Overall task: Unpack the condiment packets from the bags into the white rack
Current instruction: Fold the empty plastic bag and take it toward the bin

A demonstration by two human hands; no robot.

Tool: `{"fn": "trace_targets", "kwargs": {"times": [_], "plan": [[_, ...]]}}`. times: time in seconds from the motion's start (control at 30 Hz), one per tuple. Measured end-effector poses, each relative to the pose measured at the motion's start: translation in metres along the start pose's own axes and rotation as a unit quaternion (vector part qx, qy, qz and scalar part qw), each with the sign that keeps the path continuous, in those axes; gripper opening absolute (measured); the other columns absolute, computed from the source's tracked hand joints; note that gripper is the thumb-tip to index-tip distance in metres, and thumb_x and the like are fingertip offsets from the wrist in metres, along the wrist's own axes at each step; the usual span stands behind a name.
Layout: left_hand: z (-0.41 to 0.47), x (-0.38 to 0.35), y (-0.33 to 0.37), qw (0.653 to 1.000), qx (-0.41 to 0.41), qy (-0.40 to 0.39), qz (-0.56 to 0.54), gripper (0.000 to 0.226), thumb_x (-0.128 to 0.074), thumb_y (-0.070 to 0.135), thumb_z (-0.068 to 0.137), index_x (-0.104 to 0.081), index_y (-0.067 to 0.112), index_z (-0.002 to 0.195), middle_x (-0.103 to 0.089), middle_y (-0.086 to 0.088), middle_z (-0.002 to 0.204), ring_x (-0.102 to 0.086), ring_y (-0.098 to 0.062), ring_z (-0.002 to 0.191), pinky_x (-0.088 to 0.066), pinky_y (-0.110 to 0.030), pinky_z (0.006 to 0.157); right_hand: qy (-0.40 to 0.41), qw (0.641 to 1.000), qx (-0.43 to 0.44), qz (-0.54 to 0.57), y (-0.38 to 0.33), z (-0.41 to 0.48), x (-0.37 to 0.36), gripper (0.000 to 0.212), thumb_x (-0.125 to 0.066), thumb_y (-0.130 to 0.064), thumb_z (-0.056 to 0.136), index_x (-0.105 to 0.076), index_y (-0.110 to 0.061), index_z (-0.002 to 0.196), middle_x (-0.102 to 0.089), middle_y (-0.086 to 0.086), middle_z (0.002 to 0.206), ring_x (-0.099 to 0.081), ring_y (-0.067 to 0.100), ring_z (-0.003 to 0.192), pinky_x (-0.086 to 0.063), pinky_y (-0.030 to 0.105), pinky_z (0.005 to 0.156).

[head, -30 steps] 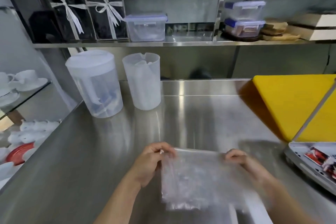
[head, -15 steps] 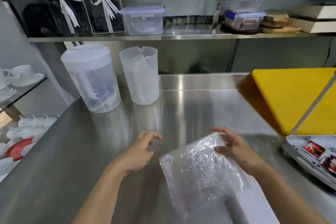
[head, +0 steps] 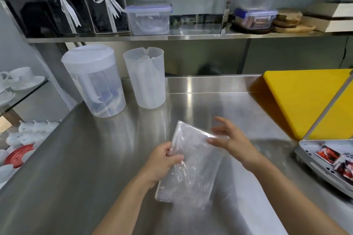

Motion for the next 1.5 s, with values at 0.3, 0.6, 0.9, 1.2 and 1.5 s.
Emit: {"fn": "trace_targets", "kwargs": {"times": [0.3, 0.6, 0.9, 1.2, 1.5], "plan": [[-0.002, 0.004, -0.006, 0.98, 0.06, 0.05, -0.185, 0.032, -0.076, 0.009, 0.068, -0.064, 0.007, 0.097, -0.074, -0.007, 0.088, -0.065, -0.029, 0.093, -0.046, -0.049, 0.096, -0.108, 0.952, -0.154, 0.241, 0.046, -0.017, -0.032, 0.037, -0.072, -0.004, 0.072, -0.059, -0.001, 0.107, -0.072, 0.012, 0.093, -0.069, 0.02, 0.08, -0.053, 0.02, 0.06], [-0.016, -0.018, -0.009, 0.99, 0.079, -0.115, -0.036, 0.048, -0.075, 0.023, 0.074, -0.055, 0.025, 0.117, -0.068, 0.003, 0.105, -0.063, -0.009, 0.085, -0.043, -0.025, 0.068, -0.117, 0.956, -0.144, 0.226, 0.06, -0.017, -0.015, 0.048, -0.088, -0.015, 0.048, -0.063, 0.003, 0.085, -0.067, 0.006, 0.067, -0.064, 0.016, 0.064, -0.051, 0.023, 0.067], [-0.023, -0.024, 0.013, 0.994, -0.03, -0.094, -0.043, 0.021, -0.051, -0.002, 0.089, -0.05, 0.014, 0.103, -0.067, 0.007, 0.061, -0.059, -0.002, 0.054, -0.042, -0.012, 0.05, -0.11, 0.929, -0.162, 0.316, 0.072, -0.025, -0.009, 0.025, -0.074, 0.003, 0.052, -0.074, 0.0, 0.077, -0.071, 0.008, 0.064, -0.066, 0.012, 0.054, -0.053, 0.017, 0.052], [-0.019, -0.035, -0.01, 0.985, 0.055, -0.032, -0.158, 0.048, -0.035, -0.016, 0.082, -0.062, 0.013, 0.055, -0.056, -0.003, 0.054, -0.043, -0.015, 0.048, -0.033, -0.014, 0.038, -0.079, 0.968, -0.102, 0.214, 0.072, -0.037, 0.01, 0.051, -0.034, 0.029, 0.07, -0.065, -0.001, 0.045, -0.063, 0.009, 0.045, -0.06, 0.015, 0.041, -0.047, 0.018, 0.041], [-0.03, -0.089, -0.051, 0.97, 0.19, -0.15, -0.021, 0.062, -0.077, 0.003, 0.062, -0.048, 0.001, 0.117, -0.069, -0.016, 0.095, -0.067, -0.017, 0.07, -0.053, -0.021, 0.057, -0.057, 0.995, -0.063, 0.044, 0.092, -0.072, 0.052, 0.055, -0.039, 0.029, 0.07, -0.073, -0.013, 0.057, -0.069, 0.016, 0.083, -0.062, 0.022, 0.078, -0.046, 0.022, 0.068]]}}
Point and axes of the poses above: each hand's wrist, its own z-axis towards the middle knuckle, its own x-axis out of the back of the hand, y = z × x, the point moved 8 cm from there along z, towards the middle knuckle
